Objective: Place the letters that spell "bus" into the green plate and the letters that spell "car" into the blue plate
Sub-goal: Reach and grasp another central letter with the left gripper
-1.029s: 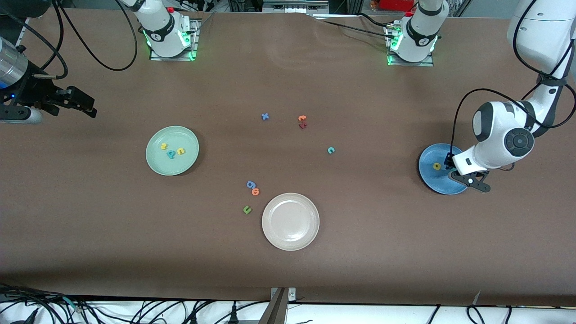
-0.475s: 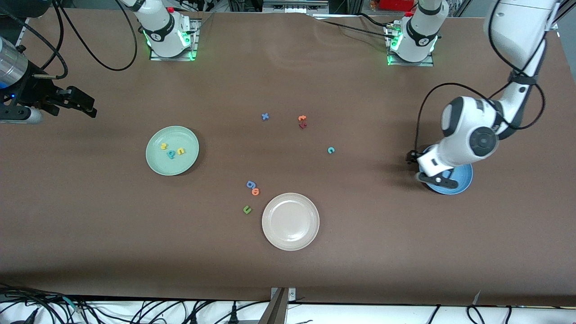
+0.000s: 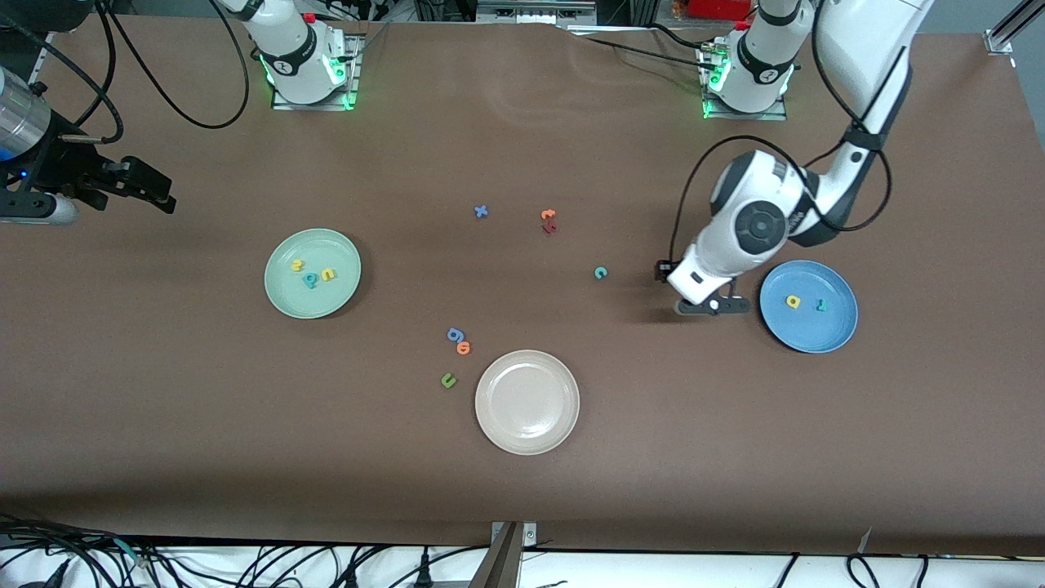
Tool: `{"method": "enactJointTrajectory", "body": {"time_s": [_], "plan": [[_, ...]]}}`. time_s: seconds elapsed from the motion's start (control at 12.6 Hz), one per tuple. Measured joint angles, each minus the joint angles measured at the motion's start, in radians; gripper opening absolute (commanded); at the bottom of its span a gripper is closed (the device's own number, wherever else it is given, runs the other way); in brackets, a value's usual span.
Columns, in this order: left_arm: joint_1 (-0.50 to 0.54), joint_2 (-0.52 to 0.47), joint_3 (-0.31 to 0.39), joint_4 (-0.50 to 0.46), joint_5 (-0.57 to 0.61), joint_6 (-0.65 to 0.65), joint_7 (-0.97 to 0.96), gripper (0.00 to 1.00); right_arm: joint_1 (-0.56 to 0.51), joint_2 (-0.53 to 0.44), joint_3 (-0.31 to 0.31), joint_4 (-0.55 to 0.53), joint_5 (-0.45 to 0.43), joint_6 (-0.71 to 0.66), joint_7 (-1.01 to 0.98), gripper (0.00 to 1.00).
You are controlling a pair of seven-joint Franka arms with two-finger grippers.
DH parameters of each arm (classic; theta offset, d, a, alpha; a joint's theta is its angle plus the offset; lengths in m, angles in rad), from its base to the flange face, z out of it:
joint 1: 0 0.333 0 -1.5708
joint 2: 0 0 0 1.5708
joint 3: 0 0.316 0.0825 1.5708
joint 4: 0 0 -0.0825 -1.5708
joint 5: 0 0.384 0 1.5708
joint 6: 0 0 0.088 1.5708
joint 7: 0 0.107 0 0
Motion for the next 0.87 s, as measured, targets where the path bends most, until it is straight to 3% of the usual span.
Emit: {"method": "enactJointTrajectory", "body": {"time_s": [0.55,0.87], "plan": [[-0.138,0.113,-0.018,0.112,0.0,0.05,-0.446,0.73,0.0,0.0,0.0,0.0,0.0,0.0,0.0,1.0],[-0.155,0.171,-0.018,0.127,0.0,0.11,-0.507,0.73,0.0,0.0,0.0,0.0,0.0,0.0,0.0,1.0]]}}
